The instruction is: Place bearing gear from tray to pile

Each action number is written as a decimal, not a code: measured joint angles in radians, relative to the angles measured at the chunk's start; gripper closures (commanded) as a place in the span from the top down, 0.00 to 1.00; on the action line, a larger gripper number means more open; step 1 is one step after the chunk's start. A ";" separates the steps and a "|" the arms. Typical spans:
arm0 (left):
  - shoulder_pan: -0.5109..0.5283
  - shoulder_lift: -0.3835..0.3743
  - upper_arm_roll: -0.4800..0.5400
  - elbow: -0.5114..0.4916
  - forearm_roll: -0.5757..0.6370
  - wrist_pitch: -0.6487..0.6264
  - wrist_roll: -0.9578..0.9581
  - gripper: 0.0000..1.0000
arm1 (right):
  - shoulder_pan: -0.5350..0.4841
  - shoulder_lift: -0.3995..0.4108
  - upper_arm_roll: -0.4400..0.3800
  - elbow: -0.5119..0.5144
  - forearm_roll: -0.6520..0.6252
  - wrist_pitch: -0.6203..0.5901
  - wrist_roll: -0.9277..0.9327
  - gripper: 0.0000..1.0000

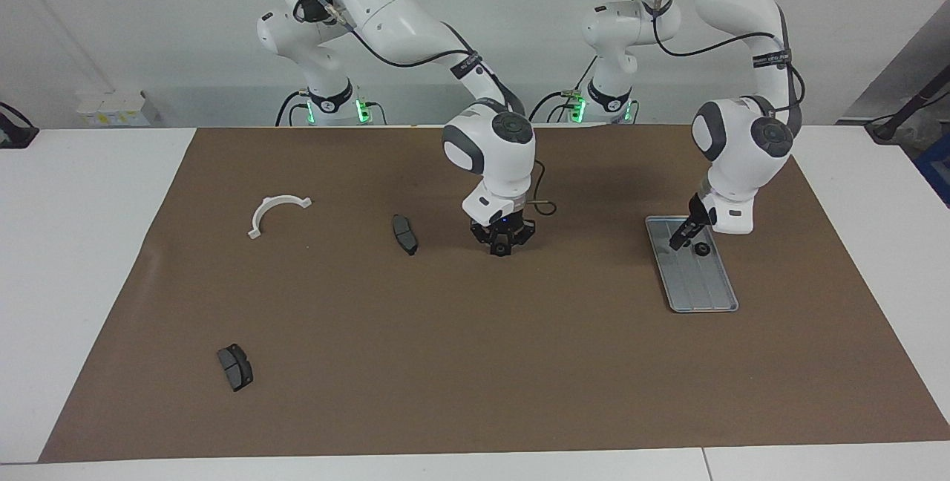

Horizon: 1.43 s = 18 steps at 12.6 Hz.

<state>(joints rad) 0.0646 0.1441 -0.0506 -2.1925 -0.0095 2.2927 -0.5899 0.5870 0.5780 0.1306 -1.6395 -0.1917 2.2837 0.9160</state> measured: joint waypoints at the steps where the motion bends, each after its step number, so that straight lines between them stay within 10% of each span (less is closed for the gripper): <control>1: 0.000 0.000 0.000 -0.005 0.000 0.006 -0.001 0.56 | -0.003 -0.001 -0.003 0.002 0.000 0.002 0.000 0.00; 5: 0.009 0.000 0.002 -0.013 0.000 0.011 -0.001 0.51 | -0.092 -0.077 -0.014 -0.034 -0.001 0.003 -0.025 0.00; 18: 0.010 0.000 0.003 -0.039 0.000 0.036 -0.002 0.31 | -0.381 -0.484 -0.012 -0.646 0.094 0.076 -0.437 0.00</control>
<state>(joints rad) 0.0741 0.1436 -0.0475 -2.2320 -0.0094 2.3283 -0.5916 0.2064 0.0941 0.1191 -2.2857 -0.0978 2.3602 0.4788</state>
